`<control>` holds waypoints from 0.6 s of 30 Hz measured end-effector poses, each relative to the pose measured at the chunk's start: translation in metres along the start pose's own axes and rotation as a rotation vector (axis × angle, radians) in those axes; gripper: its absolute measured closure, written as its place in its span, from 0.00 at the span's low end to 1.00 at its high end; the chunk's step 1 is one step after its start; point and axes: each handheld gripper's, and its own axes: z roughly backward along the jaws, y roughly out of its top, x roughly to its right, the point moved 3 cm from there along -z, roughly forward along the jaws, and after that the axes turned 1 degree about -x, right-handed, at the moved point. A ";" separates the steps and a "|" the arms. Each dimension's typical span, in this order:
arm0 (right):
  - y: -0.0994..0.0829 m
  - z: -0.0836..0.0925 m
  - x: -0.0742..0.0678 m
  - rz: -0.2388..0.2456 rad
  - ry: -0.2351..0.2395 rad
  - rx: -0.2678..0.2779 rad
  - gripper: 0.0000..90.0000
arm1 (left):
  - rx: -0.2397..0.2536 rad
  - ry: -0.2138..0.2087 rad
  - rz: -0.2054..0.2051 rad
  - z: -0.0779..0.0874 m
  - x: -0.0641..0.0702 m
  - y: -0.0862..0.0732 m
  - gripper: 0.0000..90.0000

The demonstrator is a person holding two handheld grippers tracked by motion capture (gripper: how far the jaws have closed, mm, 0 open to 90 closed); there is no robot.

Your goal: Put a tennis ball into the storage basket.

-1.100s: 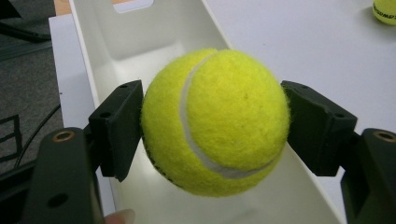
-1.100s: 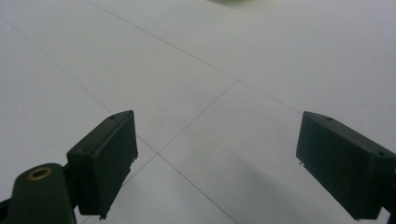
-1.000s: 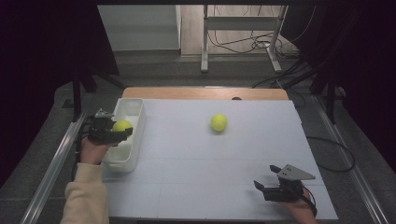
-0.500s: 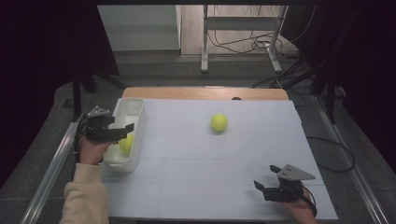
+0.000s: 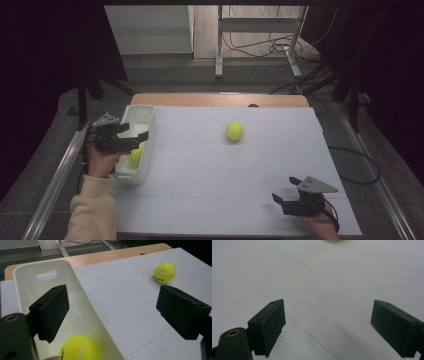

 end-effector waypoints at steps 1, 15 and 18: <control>0.000 0.000 0.000 0.000 0.000 0.001 0.14 | 0.009 -0.018 -0.004 -0.001 0.004 0.001 0.13; 0.000 0.000 0.000 0.000 0.002 0.006 0.14 | 0.022 -0.091 -0.046 -0.008 0.029 0.005 0.13; 0.000 0.000 0.000 0.001 0.000 0.004 0.14 | 0.029 -0.099 -0.055 -0.010 0.033 0.005 0.13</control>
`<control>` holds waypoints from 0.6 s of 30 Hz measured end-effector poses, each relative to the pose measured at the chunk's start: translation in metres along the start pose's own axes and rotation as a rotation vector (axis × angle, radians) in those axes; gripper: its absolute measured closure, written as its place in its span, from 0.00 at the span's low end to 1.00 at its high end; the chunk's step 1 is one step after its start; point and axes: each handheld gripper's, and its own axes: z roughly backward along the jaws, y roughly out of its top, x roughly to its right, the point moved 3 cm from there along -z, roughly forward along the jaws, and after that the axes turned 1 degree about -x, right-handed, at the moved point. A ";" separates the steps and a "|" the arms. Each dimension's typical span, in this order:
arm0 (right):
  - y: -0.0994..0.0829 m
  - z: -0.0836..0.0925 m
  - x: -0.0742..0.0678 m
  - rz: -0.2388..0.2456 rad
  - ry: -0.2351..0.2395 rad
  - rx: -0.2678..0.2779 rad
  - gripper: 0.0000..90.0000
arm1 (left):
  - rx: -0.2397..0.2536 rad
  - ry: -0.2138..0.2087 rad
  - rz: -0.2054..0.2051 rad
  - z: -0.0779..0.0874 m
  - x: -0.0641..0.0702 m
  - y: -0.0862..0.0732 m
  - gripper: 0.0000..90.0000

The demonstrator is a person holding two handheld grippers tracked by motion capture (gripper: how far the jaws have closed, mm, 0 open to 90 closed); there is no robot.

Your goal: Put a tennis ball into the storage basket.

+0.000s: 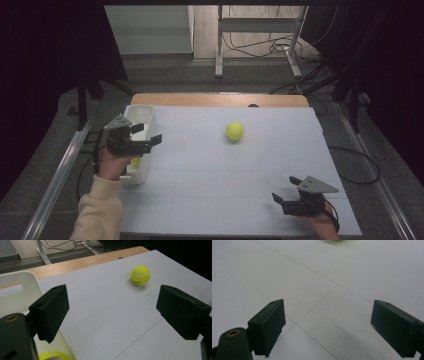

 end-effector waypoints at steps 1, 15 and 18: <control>0.000 0.000 0.000 -0.001 0.000 -0.001 0.14 | 0.000 -0.001 -0.005 -0.001 0.002 0.000 0.13; 0.000 0.000 0.000 -0.001 -0.001 -0.003 0.15 | 0.039 -0.041 -0.034 -0.012 0.021 0.002 0.13; 0.000 0.000 0.000 0.000 -0.003 -0.005 0.15 | 0.046 -0.059 -0.051 -0.015 0.029 0.003 0.13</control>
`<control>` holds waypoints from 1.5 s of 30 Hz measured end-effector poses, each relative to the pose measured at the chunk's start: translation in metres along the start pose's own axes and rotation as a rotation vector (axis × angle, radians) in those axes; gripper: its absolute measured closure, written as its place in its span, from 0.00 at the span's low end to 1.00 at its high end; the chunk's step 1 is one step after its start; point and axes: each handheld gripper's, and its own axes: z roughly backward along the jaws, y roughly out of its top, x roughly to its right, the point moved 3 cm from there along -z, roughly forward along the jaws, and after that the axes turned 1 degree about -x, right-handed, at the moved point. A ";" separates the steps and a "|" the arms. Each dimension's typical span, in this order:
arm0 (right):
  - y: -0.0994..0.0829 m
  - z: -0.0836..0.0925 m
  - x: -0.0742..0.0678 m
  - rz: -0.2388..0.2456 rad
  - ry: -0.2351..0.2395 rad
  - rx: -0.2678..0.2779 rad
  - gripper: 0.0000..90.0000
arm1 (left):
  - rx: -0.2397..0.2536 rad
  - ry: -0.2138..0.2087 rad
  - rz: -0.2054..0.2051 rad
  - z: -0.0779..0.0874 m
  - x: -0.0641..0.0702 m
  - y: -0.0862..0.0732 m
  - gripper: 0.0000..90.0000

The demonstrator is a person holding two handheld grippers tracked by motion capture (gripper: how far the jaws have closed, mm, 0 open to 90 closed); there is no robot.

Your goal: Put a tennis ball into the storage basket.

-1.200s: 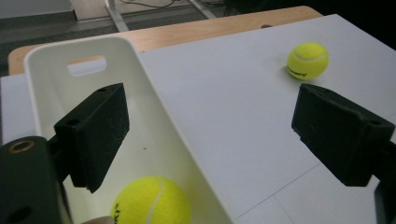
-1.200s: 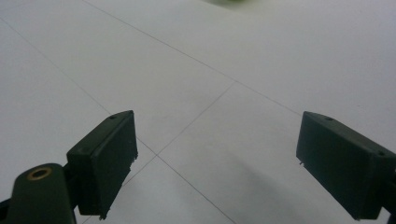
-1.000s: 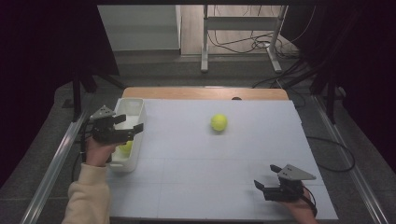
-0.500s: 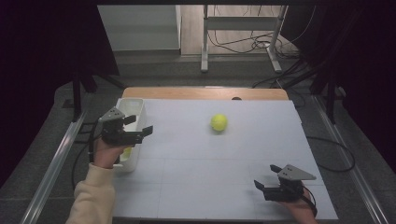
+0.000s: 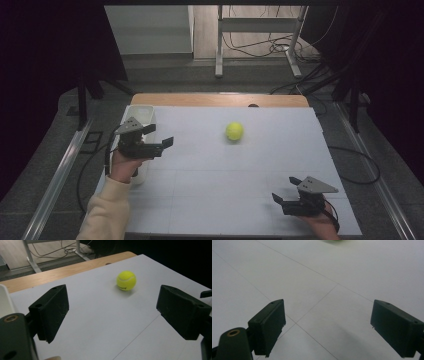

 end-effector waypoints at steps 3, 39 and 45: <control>0.000 0.000 0.000 0.001 0.000 0.000 0.15 | 0.004 -0.008 -0.010 -0.003 0.005 0.001 0.13; 0.003 0.001 -0.003 0.006 -0.007 0.025 0.15 | -0.111 -0.072 -0.097 -0.072 0.058 0.003 0.13; 0.003 0.001 -0.003 0.010 -0.009 0.024 0.15 | -0.144 -0.086 -0.115 -0.091 0.065 0.003 0.12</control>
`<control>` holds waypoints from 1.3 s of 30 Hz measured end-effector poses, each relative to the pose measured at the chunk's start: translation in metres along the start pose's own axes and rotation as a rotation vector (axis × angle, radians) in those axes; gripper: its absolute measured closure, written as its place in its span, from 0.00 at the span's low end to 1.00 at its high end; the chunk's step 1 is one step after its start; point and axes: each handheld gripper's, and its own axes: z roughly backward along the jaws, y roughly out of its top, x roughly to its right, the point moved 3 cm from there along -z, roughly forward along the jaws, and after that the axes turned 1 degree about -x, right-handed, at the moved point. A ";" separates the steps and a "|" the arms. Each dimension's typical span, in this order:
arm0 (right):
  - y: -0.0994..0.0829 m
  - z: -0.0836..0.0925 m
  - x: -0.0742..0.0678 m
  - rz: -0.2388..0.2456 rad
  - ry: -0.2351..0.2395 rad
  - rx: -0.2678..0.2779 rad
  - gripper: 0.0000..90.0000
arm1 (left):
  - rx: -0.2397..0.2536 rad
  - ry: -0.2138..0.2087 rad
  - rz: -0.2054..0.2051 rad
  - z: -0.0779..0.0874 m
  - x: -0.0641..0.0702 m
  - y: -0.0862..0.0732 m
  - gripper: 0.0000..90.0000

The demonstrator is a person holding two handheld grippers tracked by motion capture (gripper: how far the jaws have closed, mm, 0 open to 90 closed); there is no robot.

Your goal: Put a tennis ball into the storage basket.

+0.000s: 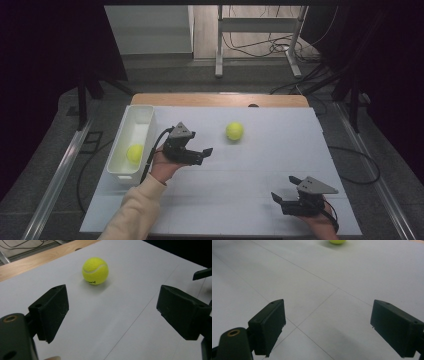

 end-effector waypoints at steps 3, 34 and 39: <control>-0.001 0.000 0.001 -0.004 0.004 -0.001 0.15 | -0.003 -0.001 -0.002 -0.005 0.002 0.002 0.12; 0.000 0.000 0.000 -0.010 0.009 0.001 0.15 | -0.093 0.061 -0.016 -0.049 -0.006 0.016 0.13; 0.000 0.000 0.001 -0.017 0.015 0.005 0.15 | -0.105 0.064 -0.014 -0.057 -0.008 0.017 0.13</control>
